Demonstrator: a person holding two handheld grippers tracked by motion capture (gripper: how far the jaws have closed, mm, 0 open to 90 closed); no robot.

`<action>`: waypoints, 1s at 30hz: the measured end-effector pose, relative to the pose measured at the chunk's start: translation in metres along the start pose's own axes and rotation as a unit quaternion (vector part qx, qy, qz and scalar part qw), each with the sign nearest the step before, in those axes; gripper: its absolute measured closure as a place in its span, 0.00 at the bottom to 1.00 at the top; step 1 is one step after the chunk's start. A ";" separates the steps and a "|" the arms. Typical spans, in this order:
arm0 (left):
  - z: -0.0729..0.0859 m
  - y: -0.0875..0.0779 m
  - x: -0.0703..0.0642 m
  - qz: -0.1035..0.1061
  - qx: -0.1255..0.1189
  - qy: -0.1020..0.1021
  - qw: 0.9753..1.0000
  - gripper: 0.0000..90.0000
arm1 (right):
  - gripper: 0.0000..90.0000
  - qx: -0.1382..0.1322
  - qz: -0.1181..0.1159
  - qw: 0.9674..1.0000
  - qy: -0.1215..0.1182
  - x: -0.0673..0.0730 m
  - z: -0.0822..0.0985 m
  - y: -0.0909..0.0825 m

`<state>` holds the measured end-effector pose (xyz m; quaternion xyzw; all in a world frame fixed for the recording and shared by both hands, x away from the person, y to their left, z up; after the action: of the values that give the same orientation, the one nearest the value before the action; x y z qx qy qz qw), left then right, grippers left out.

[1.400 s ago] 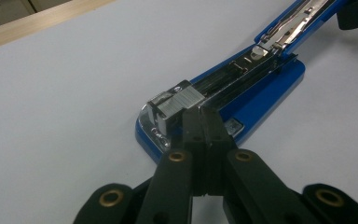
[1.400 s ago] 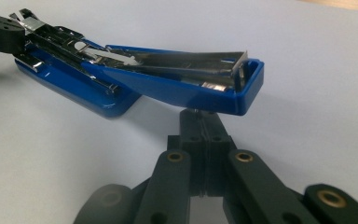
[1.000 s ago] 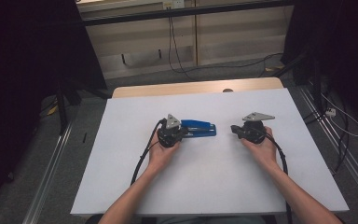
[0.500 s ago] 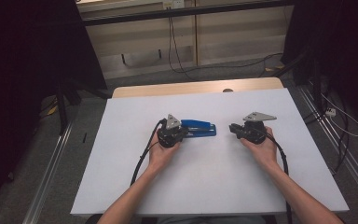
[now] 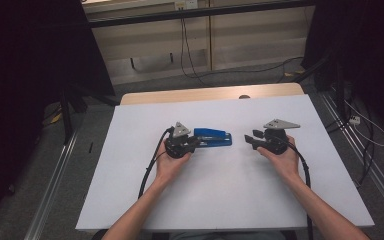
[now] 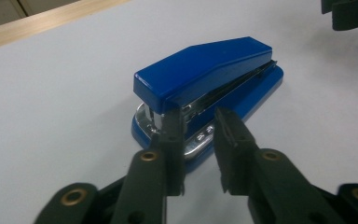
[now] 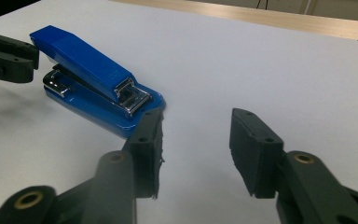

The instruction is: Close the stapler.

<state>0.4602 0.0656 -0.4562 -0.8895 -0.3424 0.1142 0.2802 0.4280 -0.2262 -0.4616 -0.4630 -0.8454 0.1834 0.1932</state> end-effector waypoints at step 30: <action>0.003 -0.040 0.007 -0.025 -0.061 -0.037 0.997 0.05 | 0.03 -0.056 0.018 0.998 0.002 0.013 -0.007 -0.018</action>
<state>0.4421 0.0960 -0.4360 -0.8912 -0.3810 0.1190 0.2155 0.4126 -0.2235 -0.4446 -0.4889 -0.8453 0.1379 0.1655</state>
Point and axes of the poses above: each handheld gripper's, and its own axes: y roughly forward along the jaws, z roughly out of its underside, x roughly to its left, the point moved 3 cm from there along y, roughly forward along the jaws, and after that the axes turned 3 degrees about -z, right-handed, at the moved point
